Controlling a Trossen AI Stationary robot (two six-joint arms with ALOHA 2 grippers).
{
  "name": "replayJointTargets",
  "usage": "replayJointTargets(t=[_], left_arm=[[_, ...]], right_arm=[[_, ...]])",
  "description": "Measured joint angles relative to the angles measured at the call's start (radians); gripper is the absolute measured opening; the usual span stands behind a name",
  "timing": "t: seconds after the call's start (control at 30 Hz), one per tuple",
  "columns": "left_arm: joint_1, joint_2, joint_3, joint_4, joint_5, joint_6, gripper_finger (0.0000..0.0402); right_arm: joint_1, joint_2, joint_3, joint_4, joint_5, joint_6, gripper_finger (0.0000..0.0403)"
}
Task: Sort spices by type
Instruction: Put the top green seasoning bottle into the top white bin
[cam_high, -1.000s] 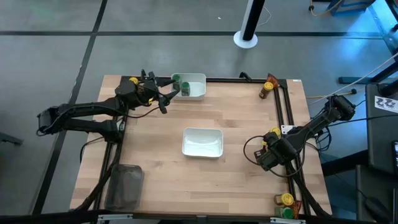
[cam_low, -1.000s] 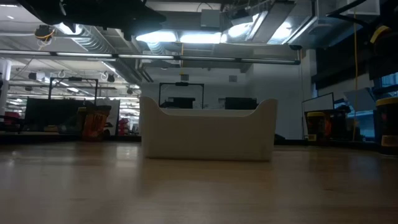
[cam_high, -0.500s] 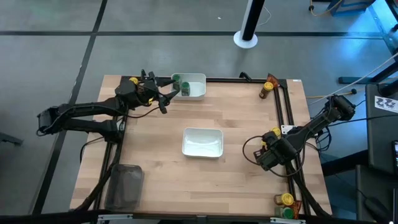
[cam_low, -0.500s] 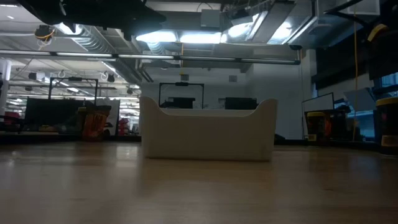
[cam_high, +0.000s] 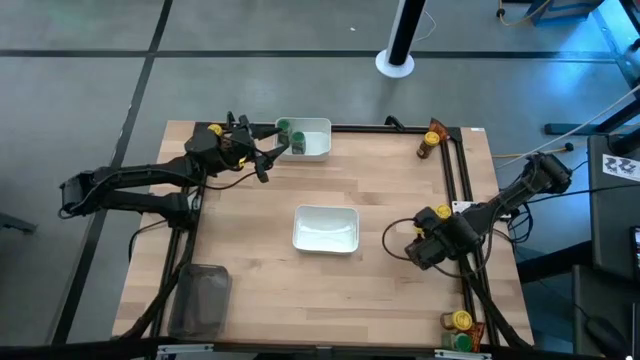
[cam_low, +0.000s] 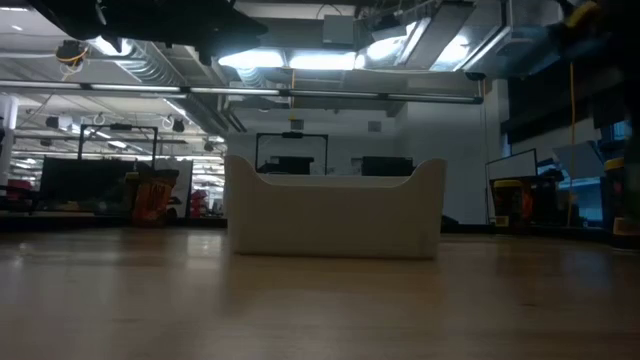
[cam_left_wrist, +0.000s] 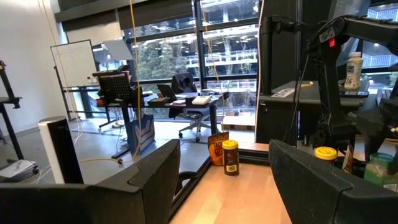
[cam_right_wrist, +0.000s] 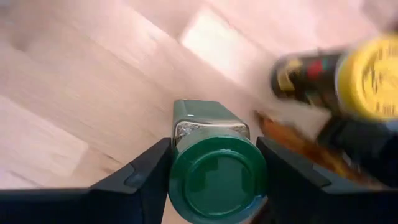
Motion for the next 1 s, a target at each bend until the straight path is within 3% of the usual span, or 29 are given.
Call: replayJointTargets(t=[0.3,0.7,1.0], left_arm=[[0.000,0.000,0.000,-0.001,0.000,0.000,0.0235],[0.000,0.000,0.000,0.000,0.000,0.000,0.0235],[0.000,0.000,0.000,0.000,0.000,0.000,0.0235]], right_arm=[[-0.173,0.000,0.130,0.003,0.175,-0.337,0.0214],[-0.398,0.000,0.276,0.060,0.219,-0.722,0.0215],[-0.549,0.024,0.321,0.223,0.219,-0.999,0.0215]])
